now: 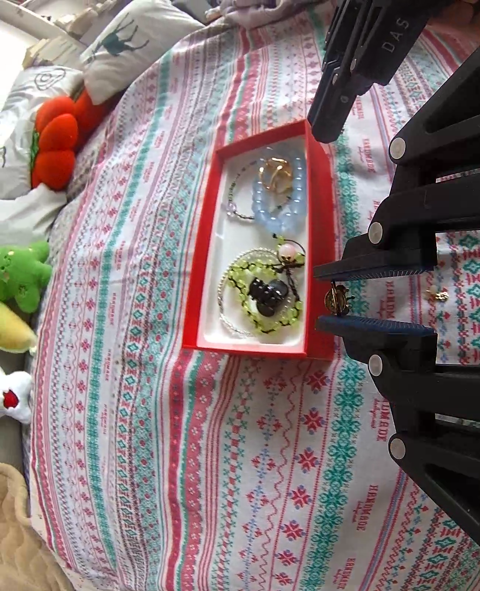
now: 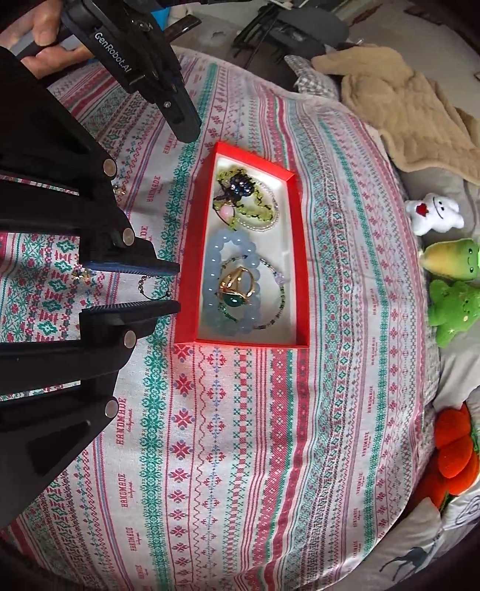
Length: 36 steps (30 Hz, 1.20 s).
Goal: Organize jewelry
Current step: 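Lift the gold charm with the left tool while the right tool grasps the silver hoop earring, then lower both pieces into the red box and open both tools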
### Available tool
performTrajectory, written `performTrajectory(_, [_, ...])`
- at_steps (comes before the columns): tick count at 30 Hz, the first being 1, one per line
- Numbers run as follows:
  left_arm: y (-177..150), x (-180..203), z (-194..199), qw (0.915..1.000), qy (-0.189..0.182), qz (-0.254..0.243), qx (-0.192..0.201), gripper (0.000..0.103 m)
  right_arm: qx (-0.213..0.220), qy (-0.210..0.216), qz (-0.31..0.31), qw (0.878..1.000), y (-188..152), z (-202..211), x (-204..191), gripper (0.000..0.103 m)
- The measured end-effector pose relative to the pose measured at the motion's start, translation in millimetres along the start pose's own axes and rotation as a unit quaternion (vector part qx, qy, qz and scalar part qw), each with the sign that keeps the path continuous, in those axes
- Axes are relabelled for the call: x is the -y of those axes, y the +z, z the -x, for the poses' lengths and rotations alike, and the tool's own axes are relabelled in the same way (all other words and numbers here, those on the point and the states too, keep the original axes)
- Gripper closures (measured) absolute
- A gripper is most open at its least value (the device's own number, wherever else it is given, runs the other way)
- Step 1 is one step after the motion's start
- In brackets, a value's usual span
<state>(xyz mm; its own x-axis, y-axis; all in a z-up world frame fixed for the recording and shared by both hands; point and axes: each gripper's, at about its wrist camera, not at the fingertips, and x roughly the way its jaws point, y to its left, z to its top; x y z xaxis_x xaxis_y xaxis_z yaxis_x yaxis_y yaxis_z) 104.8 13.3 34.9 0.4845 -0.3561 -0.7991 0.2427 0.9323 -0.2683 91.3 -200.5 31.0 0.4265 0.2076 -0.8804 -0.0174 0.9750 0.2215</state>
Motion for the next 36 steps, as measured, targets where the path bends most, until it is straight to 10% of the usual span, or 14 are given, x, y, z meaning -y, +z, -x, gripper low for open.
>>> performTrajectory(24, [31.6, 34.3, -61.9, 0.9978, 0.005, -0.042, 0.05, 0.089, 0.073, 0.009, 0.029, 0.997, 46.7, -32.9, 11.4, 0.088])
performTrajectory(36, [29.5, 43.1, -49.1, 0.9962, 0.018, -0.062, 0.058, 0.058, 0.067, 0.014, 0.034, 0.997, 45.2, -28.4, 12.2, 0.08])
